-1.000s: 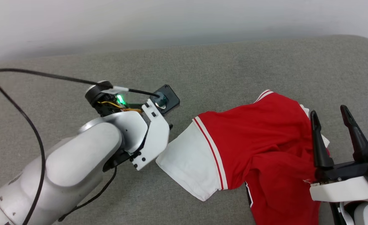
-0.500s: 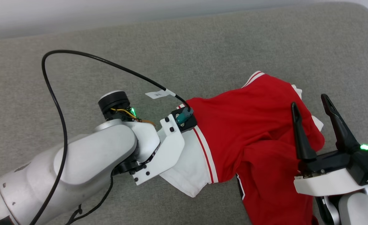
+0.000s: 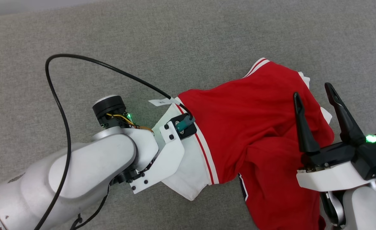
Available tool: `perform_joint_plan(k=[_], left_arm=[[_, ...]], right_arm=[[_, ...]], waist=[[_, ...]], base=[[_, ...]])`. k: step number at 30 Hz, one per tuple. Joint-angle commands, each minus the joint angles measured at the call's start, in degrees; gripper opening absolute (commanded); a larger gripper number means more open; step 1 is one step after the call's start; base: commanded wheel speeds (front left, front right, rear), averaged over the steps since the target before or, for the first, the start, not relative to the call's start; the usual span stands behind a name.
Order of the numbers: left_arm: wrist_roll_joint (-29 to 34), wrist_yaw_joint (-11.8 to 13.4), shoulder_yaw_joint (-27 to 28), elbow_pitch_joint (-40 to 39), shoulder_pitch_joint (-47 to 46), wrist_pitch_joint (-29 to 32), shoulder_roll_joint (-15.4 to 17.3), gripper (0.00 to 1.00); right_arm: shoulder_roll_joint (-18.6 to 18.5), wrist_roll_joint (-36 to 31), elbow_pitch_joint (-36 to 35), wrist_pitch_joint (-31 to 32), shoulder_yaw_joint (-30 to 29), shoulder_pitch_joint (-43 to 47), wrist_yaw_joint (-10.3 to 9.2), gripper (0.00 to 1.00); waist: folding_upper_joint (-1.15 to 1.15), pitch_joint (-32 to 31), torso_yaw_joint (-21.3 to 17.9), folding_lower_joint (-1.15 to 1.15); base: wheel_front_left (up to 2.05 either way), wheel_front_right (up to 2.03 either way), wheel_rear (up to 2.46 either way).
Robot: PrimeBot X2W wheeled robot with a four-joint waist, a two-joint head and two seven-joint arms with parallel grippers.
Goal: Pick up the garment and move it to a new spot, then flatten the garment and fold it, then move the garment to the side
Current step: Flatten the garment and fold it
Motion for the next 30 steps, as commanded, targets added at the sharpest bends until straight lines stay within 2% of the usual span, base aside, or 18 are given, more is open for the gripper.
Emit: perform_joint_plan(k=[1,2,10,14,23,27,30], left_arm=[[0.2,0.0,-2.0,1.3,3.6,0.7,0.7,0.02],[0.1,0.0,-2.0,1.2,3.6,0.6,0.8,0.00],[-1.7,0.0,-1.2,-0.5,0.4,-3.4,3.0,0.00],[-4.4,0.0,-1.1,0.4,-0.9,-7.3,6.7,0.00],[-8.2,0.0,-1.1,8.0,1.3,-11.3,15.7,0.00],[-10.0,0.0,-1.1,12.8,3.6,-13.0,17.5,0.00],[-11.3,0.0,-1.1,16.5,5.6,-14.4,17.4,0.00]], right_arm=[[0.0,-0.2,0.1,-0.1,0.2,-1.1,-0.04,1.00],[-0.1,-0.2,0.2,-0.1,0.4,-1.1,-0.04,1.00],[-0.7,-0.1,1.1,-0.1,-0.6,0.6,-0.04,1.00],[-0.8,0.4,1.4,-0.1,-2.0,2.5,-0.04,1.00],[-1.3,0.8,1.7,-0.1,-2.2,5.1,-0.04,1.00],[-1.7,0.9,2.0,-0.1,-2.0,5.3,-0.04,1.00],[-1.8,1.0,2.4,-0.1,-2.4,5.6,-0.04,1.00]], waist=[[0.00,0.0,0.2,0.00],[0.00,-0.2,0.3,0.00],[0.00,-3.4,2.3,0.00],[0.00,-6.1,4.0,0.00],[0.00,-8.4,5.9,0.00],[0.00,-7.9,5.8,0.00],[0.00,-7.6,5.7,0.00]], base=[[0.00,0.00,0.00],[0.00,0.00,0.00],[0.00,0.00,0.00],[0.00,0.00,0.00],[0.00,0.00,0.00],[0.00,0.00,0.00],[0.00,0.00,0.00]])
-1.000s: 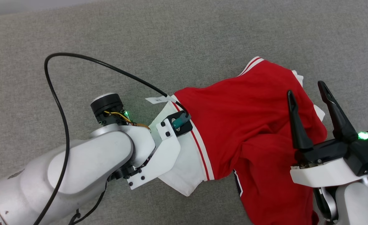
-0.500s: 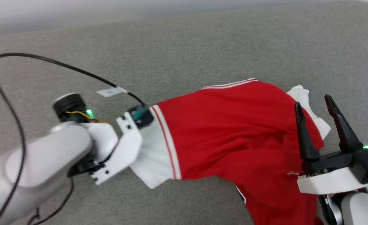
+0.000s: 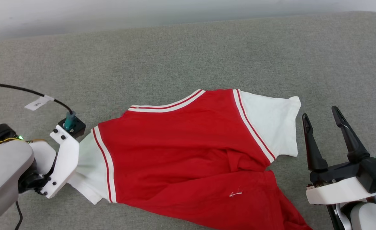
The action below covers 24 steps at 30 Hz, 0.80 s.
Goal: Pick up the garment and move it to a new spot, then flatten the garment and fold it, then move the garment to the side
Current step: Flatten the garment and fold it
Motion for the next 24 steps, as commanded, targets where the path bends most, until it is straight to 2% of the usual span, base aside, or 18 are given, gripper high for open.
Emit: perform_joint_plan(k=[1,3,4,5,11,18,24], left_arm=[[-0.3,0.2,0.0,0.9,1.4,-0.4,-0.2,0.00],[-0.9,0.6,0.3,2.8,2.5,-2.2,-1.0,0.00],[-1.0,0.5,0.2,3.5,2.9,-2.9,-1.6,0.40],[-0.7,0.5,0.4,3.9,2.8,-4.1,-2.0,1.00],[-1.2,0.3,1.7,4.0,0.1,-6.7,-2.2,1.00],[-4.7,0.3,3.7,0.4,-3.3,-2.8,0.8,1.00],[-6.7,1.3,3.5,-1.0,-2.1,0.3,1.7,1.00]], right_arm=[[-0.2,0.5,0.1,-0.1,-0.2,0.7,-0.04,1.00],[-0.1,0.5,0.3,-0.1,-0.4,0.9,-0.04,1.00],[-0.1,0.4,0.4,-0.1,-0.5,1.0,-0.04,1.00],[0.0,0.4,0.5,-0.1,-0.5,1.2,-0.04,1.00],[0.6,0.5,1.2,-0.1,-0.2,1.7,-0.04,1.00],[0.9,0.8,1.0,-0.1,0.1,2.2,-0.04,1.00],[0.6,0.8,0.3,-0.1,-0.3,1.0,-0.04,1.00]], waist=[[0.00,0.1,0.0,0.00],[0.00,0.0,0.2,0.00],[0.00,-0.2,0.4,0.00],[0.00,-0.5,0.6,0.00],[0.00,-2.9,2.0,0.00],[0.00,-3.6,2.6,0.00],[0.00,-1.4,1.7,0.00]], base=[[0.00,0.00,0.00],[0.00,0.00,0.00],[0.00,0.00,0.00],[0.00,0.00,0.00],[0.00,0.00,0.00],[0.00,0.00,0.00],[0.00,0.00,0.00]])
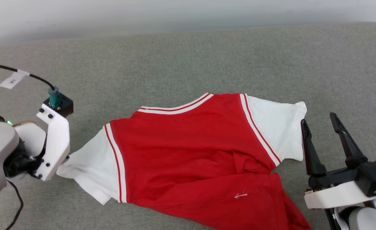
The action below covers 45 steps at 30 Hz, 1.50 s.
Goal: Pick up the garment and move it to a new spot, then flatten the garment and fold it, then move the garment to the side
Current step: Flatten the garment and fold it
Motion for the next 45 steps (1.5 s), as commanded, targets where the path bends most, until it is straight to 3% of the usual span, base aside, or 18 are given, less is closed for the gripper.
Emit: perform_joint_plan(k=[1,5,14,15,16,17,23,27,32,34,35,36,45], left_arm=[[-0.2,0.4,-0.2,-0.1,1.2,0.2,0.0,1.00],[-0.3,1.1,-0.6,0.4,2.8,-0.6,-1.1,1.00],[2.2,0.1,-2.8,4.3,7.1,-1.6,-4.4,1.00],[2.4,0.0,-3.0,4.7,7.5,-1.9,-4.6,0.81],[2.6,-0.1,-3.1,4.9,7.6,-2.2,-4.9,0.05],[2.3,-0.4,-3.2,5.1,7.9,-2.3,-5.1,0.00],[1.6,-0.8,-2.0,4.5,6.7,-6.0,-4.8,0.00],[1.3,-0.9,-0.9,2.4,5.7,-8.6,-3.9,0.00],[2.3,-0.9,-0.8,-0.9,5.4,-10.8,-2.8,0.00],[2.9,-0.9,-0.7,-2.8,5.2,-11.8,-2.3,0.00],[3.4,-0.5,-0.5,-4.6,5.0,-12.5,-2.0,0.00],[3.9,-0.4,-0.6,-5.4,4.8,-12.6,-1.8,0.00],[6.6,1.6,0.1,-10.7,3.0,-14.0,-1.6,0.00]], right_arm=[[-0.1,0.3,-0.3,-0.1,-0.2,-0.6,-0.04,1.00],[-0.1,0.0,-0.6,-0.1,-0.3,-1.4,-0.04,1.00],[-0.1,-0.2,-0.5,-0.1,-0.3,-2.3,-0.04,1.00],[-0.1,-0.2,-0.4,-0.1,-0.4,-2.4,-0.04,1.00],[-0.2,-0.2,-0.3,-0.1,-0.6,-2.4,-0.04,1.00],[-0.2,-0.2,-0.1,-0.1,-0.8,-2.4,-0.04,1.00],[-1.2,-0.8,-0.2,-0.1,-3.5,-3.6,-0.04,1.00],[-4.7,-1.3,0.4,0.0,-5.1,-5.9,-0.04,1.00],[-10.9,-0.4,1.1,5.1,-4.0,-10.1,-0.04,1.00],[-15.0,1.5,2.1,10.2,-2.1,-12.5,-0.04,1.00],[-19.7,4.3,2.8,16.6,0.9,-15.2,-0.04,1.00],[-22.2,6.5,3.1,20.2,2.8,-16.7,-0.04,1.00],[-39.8,29.5,5.3,52.5,23.0,-30.9,-0.04,1.00]], waist=[[0.00,0.9,-0.5,0.00],[0.00,2.6,-1.2,0.00],[0.00,4.5,-1.9,0.00],[0.00,4.5,-1.9,0.00],[0.00,4.4,-1.7,0.00],[0.00,4.2,-1.5,0.00],[0.00,1.3,-0.1,0.00],[0.00,-1.0,0.9,0.00],[0.00,-2.6,1.7,0.00],[0.00,-2.9,2.2,0.00],[0.00,-2.9,2.7,0.00],[0.00,-2.7,3.0,0.00],[0.00,0.8,5.4,0.00]], base=[[0.00,0.00,0.00],[0.00,0.00,0.00],[0.00,0.00,0.00],[0.00,0.00,0.00],[0.00,0.00,0.00],[0.00,0.00,0.00],[0.00,0.00,0.00],[0.00,0.00,0.00],[0.00,0.00,0.00],[0.00,0.00,0.00],[0.00,0.00,0.00],[0.00,0.00,0.00],[0.00,0.00,0.00]])
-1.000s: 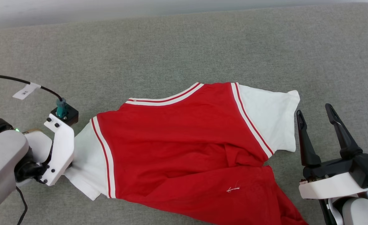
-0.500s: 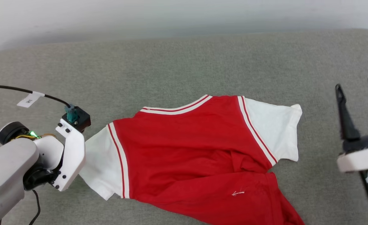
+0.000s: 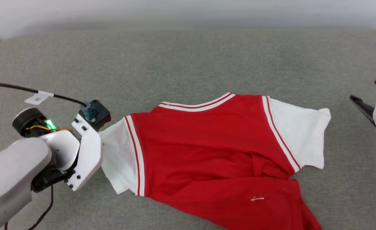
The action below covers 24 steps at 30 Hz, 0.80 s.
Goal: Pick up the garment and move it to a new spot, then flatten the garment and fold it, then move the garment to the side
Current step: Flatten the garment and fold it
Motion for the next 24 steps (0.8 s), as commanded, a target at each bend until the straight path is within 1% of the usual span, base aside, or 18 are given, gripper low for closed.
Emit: perform_joint_plan(k=[1,3,6,10,14,17,22,24], left_arm=[[0.3,0.3,0.3,-0.4,-0.6,-0.3,-0.3,0.00],[0.8,0.4,0.4,-0.9,-1.3,-0.5,-0.7,0.00],[1.5,0.4,0.5,-1.9,-2.3,-0.5,-1.3,0.00],[2.3,0.3,0.8,-3.1,-3.6,-0.7,-1.8,0.00],[3.0,0.5,1.2,-4.0,-4.7,-1.3,-2.1,0.00],[3.6,0.4,1.4,-4.0,-5.6,-1.5,-2.6,0.00],[4.1,0.1,1.5,-3.1,-6.4,-2.3,-3.7,0.00],[4.3,0.0,1.3,-2.4,-6.6,-2.6,-4.1,0.00]], right_arm=[[-0.5,1.1,0.4,1.4,0.9,-1.2,-0.04,1.00],[-2.0,4.7,1.6,6.6,3.6,-3.9,-0.04,1.00],[-2.6,9.3,3.9,13.4,6.5,-6.8,-0.04,1.00],[-2.0,12.2,6.3,18.6,8.4,-9.8,-0.04,1.00],[-0.8,13.5,9.0,21.2,9.3,-11.8,-0.04,1.00],[0.6,14.5,10.4,21.9,9.8,-12.2,-0.04,1.00],[1.4,15.9,13.2,23.0,13.0,-8.8,-0.04,1.00],[1.6,16.7,14.2,21.8,13.4,-7.5,-0.04,1.00]], waist=[[0.00,1.0,1.0,0.00],[0.00,2.0,1.8,0.00],[0.00,3.7,3.2,0.00],[0.00,6.3,4.5,0.00],[0.00,9.1,5.6,0.00],[0.00,11.0,6.3,0.00],[0.00,12.6,7.0,0.00],[0.00,12.8,7.2,0.00]], base=[[0.00,0.00,0.00],[0.00,0.00,0.00],[0.00,0.00,0.00],[0.00,0.00,0.00],[0.00,0.00,0.00],[0.00,0.00,0.00],[0.00,0.00,0.00],[0.00,0.00,0.00]])
